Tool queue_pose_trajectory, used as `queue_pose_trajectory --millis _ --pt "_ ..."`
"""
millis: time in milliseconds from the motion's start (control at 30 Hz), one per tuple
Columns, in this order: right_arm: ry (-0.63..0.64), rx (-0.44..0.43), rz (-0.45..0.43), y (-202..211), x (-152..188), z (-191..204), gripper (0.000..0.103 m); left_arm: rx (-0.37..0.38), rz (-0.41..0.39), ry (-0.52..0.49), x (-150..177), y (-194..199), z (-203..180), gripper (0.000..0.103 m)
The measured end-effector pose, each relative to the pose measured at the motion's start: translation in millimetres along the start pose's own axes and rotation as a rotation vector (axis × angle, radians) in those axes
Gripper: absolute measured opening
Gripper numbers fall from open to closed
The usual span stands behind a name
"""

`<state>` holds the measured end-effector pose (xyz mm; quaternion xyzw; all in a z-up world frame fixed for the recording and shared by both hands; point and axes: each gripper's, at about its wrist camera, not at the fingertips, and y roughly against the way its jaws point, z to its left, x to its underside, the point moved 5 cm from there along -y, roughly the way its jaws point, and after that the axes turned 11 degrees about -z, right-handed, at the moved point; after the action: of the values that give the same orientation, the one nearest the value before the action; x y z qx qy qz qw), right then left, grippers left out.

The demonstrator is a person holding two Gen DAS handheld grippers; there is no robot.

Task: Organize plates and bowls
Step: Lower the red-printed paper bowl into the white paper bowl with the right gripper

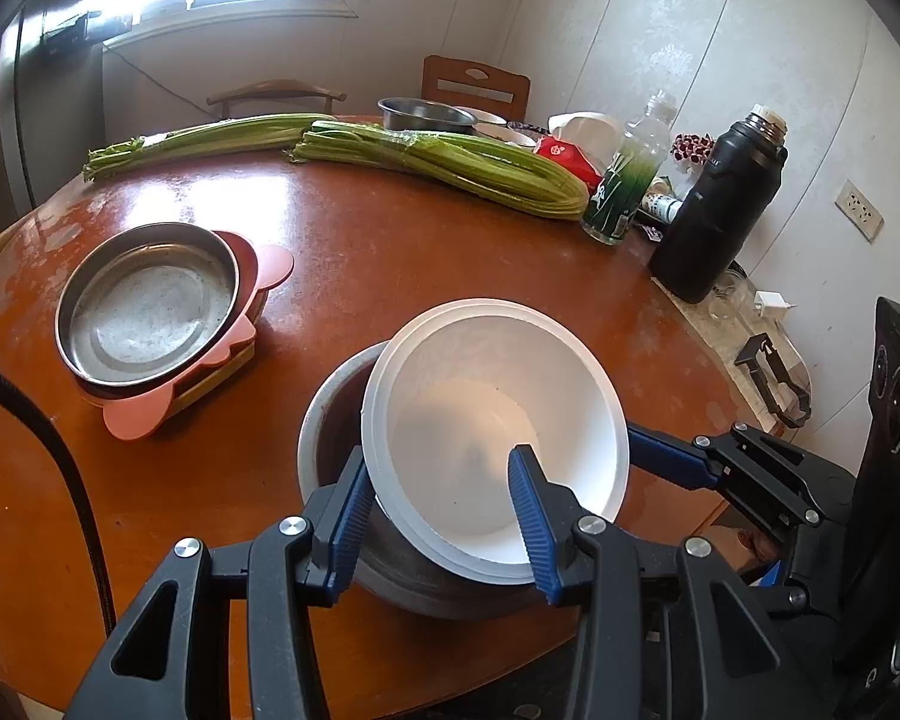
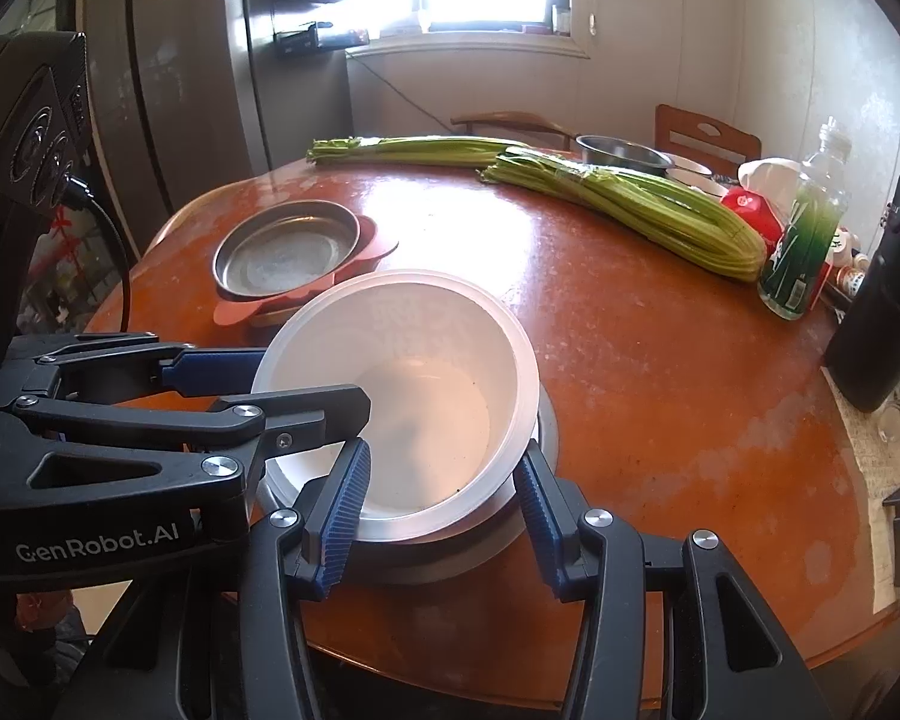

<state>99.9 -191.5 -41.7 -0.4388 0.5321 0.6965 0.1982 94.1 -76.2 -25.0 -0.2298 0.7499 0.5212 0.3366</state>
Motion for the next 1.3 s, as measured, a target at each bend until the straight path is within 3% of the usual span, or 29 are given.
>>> queue_pose_trajectory --millis 1300 --pt "0.023 0.028 0.010 -21.9 -3.6 -5.9 0.052 -0.024 0.024 0.000 -2.3 -16.8 9.3 0.045"
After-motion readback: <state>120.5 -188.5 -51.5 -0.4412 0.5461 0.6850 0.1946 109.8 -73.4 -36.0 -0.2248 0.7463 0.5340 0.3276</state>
